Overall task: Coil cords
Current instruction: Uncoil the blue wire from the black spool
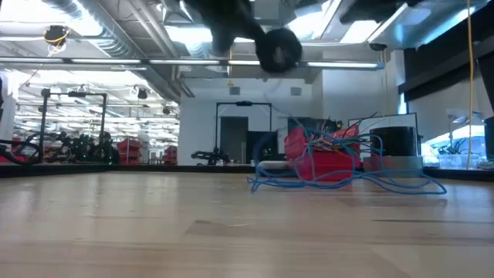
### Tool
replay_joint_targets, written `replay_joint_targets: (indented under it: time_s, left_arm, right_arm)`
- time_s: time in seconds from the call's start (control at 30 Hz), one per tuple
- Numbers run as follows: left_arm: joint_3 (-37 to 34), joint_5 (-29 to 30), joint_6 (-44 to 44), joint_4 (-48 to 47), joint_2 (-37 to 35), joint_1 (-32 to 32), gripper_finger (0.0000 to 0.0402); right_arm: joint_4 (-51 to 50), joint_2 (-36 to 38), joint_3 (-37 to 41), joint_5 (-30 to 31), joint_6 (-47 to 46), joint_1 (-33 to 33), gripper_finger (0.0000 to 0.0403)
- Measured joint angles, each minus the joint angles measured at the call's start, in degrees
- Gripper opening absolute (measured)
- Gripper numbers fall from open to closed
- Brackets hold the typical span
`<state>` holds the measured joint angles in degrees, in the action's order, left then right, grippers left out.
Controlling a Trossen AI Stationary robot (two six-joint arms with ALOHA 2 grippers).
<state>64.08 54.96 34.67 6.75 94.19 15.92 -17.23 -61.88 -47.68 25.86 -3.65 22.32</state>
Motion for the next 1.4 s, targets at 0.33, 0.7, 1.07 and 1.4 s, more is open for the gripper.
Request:
replay_joint_targets:
  time_s: [0.33, 0.7, 1.07, 1.4]
  left_arm:
    - [-1.0, 7.6, 0.8, 7.8, -6.9, -1.2, 0.0002]
    - [-1.0, 7.8, 3.4, 6.0, -8.7, 5.5, 0.0002]
    - [-1.0, 6.7, 3.1, 6.0, -8.6, 6.8, 0.0002]
    - [-1.0, 6.3, 1.7, 3.1, -8.6, 6.7, 0.0002]
  right_arm:
    - [23.2, -9.7, 0.0, 4.6, 17.0, -4.0, 0.0172]
    - [26.0, -11.5, 0.0, 6.1, 14.2, -9.7, 0.0172]
    - [27.2, -14.0, 0.0, 6.6, 14.8, -10.1, 0.0169]
    - [30.4, -13.5, 0.0, 10.8, 21.0, -9.2, 0.0011]
